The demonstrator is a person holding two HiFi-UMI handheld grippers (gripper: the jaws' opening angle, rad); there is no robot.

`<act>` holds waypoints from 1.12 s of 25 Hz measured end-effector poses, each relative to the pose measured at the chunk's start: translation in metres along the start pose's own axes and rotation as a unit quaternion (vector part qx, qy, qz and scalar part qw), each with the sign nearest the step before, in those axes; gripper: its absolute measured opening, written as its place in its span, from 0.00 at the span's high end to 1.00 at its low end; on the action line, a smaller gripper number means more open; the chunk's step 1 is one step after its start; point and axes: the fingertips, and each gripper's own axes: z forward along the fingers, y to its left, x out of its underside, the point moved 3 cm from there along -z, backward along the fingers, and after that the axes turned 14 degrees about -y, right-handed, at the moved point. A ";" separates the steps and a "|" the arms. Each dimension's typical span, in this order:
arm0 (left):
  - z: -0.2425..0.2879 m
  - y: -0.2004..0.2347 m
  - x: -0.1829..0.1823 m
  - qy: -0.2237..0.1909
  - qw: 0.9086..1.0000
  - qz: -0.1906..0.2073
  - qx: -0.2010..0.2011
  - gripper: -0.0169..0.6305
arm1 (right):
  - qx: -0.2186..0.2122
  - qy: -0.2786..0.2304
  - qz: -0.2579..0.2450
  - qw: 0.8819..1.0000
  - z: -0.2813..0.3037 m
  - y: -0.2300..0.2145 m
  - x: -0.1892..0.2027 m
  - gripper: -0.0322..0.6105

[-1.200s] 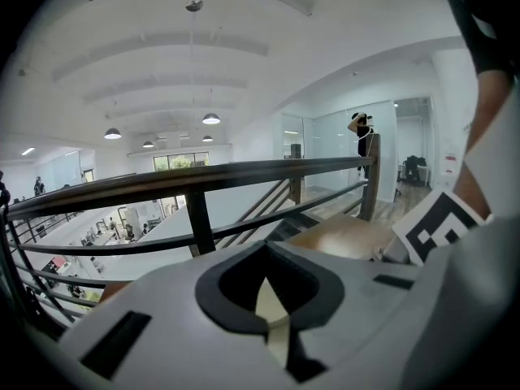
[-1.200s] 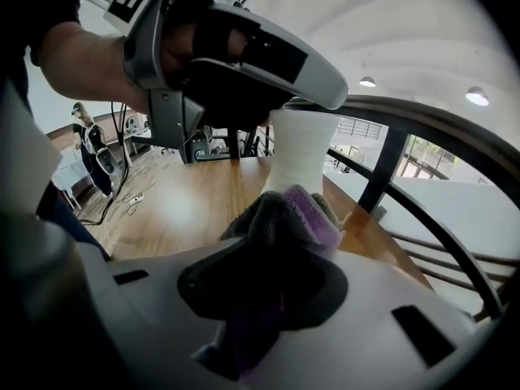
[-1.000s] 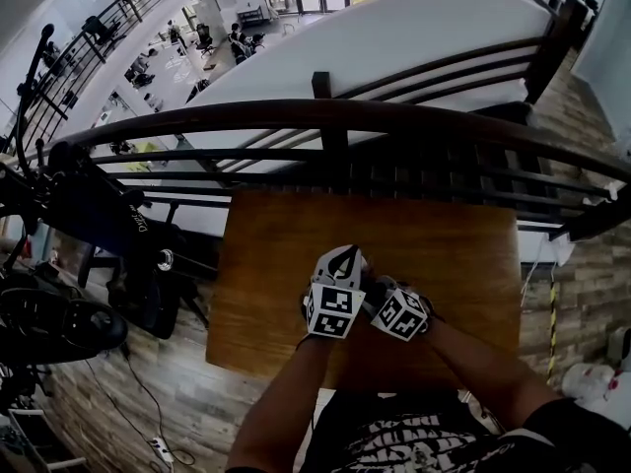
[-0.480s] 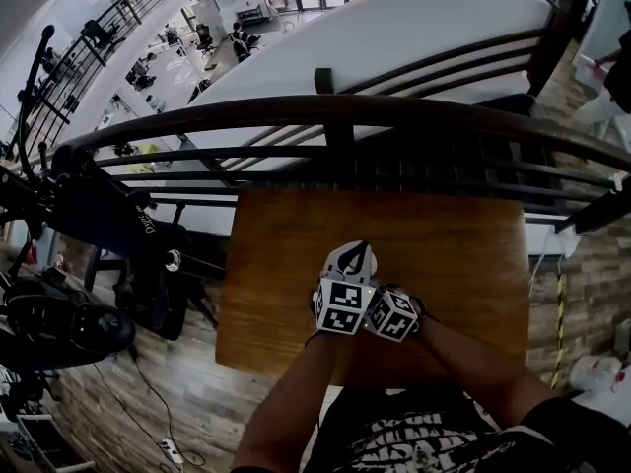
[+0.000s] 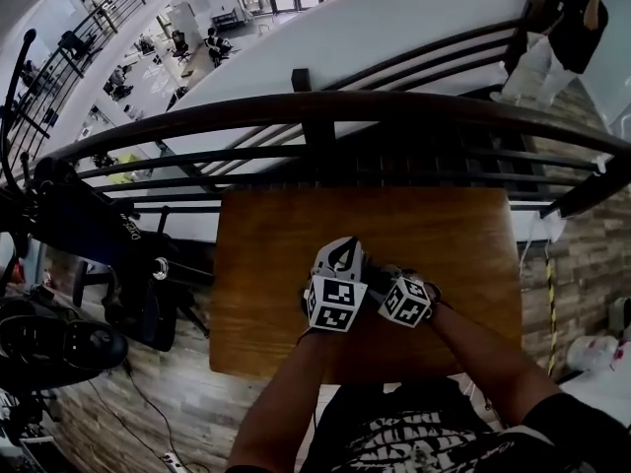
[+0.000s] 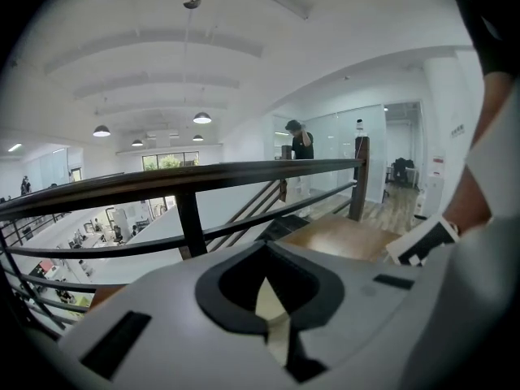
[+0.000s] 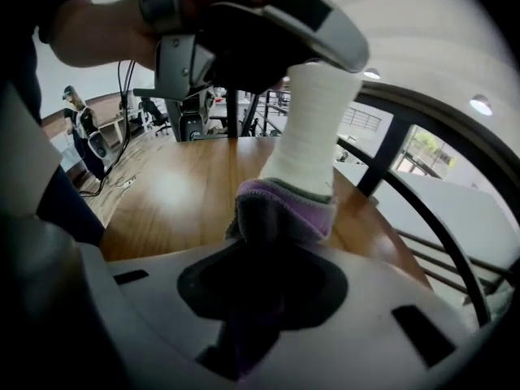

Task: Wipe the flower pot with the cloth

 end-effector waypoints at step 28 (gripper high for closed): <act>-0.028 -0.150 -0.026 -0.044 0.995 -0.089 -0.004 0.98 | 0.124 -0.073 0.091 0.985 -0.200 -0.028 0.064 0.83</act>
